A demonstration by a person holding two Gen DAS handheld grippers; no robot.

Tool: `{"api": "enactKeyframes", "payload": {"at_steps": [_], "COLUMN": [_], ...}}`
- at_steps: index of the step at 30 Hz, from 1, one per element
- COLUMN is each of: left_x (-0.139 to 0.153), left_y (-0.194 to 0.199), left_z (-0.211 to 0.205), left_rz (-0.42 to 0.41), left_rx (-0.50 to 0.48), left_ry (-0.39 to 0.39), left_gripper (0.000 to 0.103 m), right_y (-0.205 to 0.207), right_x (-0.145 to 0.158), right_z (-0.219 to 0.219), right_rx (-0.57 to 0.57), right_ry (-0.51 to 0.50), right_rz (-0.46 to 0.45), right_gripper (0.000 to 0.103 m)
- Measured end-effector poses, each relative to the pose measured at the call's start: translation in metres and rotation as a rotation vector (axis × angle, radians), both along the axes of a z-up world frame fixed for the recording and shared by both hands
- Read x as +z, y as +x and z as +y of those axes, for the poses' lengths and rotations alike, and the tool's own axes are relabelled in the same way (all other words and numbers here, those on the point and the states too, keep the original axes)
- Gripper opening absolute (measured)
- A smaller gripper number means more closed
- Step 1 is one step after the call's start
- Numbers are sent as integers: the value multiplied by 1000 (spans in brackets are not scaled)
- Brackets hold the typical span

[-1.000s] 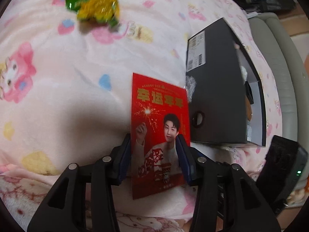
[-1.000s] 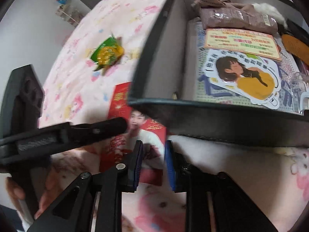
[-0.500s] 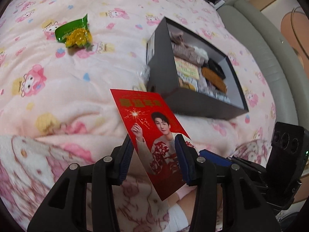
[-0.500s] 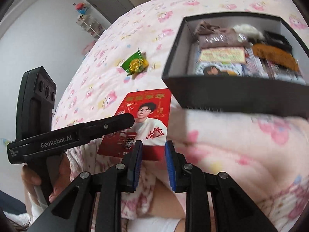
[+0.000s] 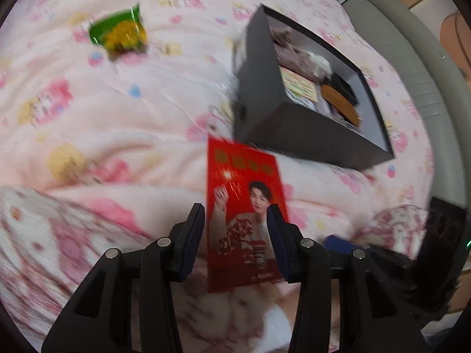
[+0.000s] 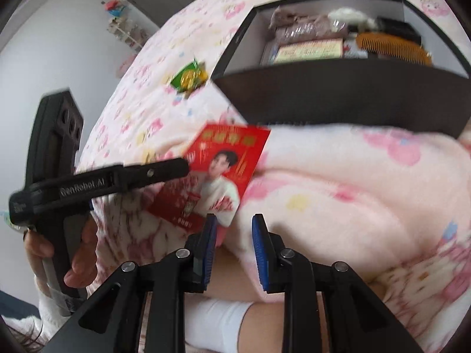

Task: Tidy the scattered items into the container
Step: 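Carry the red card with the left gripper toward the black box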

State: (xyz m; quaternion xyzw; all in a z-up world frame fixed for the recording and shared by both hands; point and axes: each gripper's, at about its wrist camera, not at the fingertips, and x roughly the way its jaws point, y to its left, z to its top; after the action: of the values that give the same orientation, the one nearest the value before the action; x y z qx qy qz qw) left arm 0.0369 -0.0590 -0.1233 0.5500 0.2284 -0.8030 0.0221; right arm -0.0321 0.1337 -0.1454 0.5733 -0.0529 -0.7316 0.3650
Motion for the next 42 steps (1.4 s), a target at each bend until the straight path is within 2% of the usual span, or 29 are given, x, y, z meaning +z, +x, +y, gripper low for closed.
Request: {"api": "enactKeyframes", "payload": {"at_steps": [2,5,8,10,11,14,19,20,23,25,28,30,32,34,38,42], "left_x": [4,-10,-36,-48,-50,-43,-26,-23,-21,-31,-43,-39,-33,-27,-16,2], "left_y": [-5,-19,-38,-42,-43,-39,-27,-26,-26,-32,-36,-34,-32,-31,-31,-32], "left_z": [1,-7,-9,-5,-2,5,6,7,4,0,6,11,16,21,36,64], "left_rz": [26,3,-85,-121,-114,-93,-62,-59,-58,-97,-132,-123,-102,-83,-18,97], "left_rx": [-9,-11,-22,-39,-57,-91,-136,-143,-118,-83,-80,-94,-118,-133,-175,-217], "left_ry": [-103,-27,-8,54,84,82,180,185,128,124,127,120,146,142,199,158], "left_gripper": [44,44,43,43,44,48,48,48,48,48,48,48,49,49,43,42], "right_y": [-10,-22,-27,-26,-24,-19,3,7,6,-3,-17,-19,-18,-17,-19,-16], "right_x": [-4,-18,-30,-31,-29,-20,-9,-9,-9,-16,-31,-34,-29,-20,-7,11], "right_z": [-9,-21,-30,-33,-33,-30,-9,-7,-2,-1,-7,-11,-12,-10,9,30], "right_rx": [6,20,26,29,37,45,55,62,45,4,-13,-12,-6,-14,-73,-116], "right_ry": [9,18,11,9,1,1,-16,-12,0,20,-6,-21,-36,-27,9,29], "right_rz": [7,-22,-57,-53,-49,-28,-48,-56,-50,-60,-117,-122,-100,-57,14,91], "right_gripper": [22,22,22,22,22,22,22,22,22,22,22,22,23,23,23,23]}}
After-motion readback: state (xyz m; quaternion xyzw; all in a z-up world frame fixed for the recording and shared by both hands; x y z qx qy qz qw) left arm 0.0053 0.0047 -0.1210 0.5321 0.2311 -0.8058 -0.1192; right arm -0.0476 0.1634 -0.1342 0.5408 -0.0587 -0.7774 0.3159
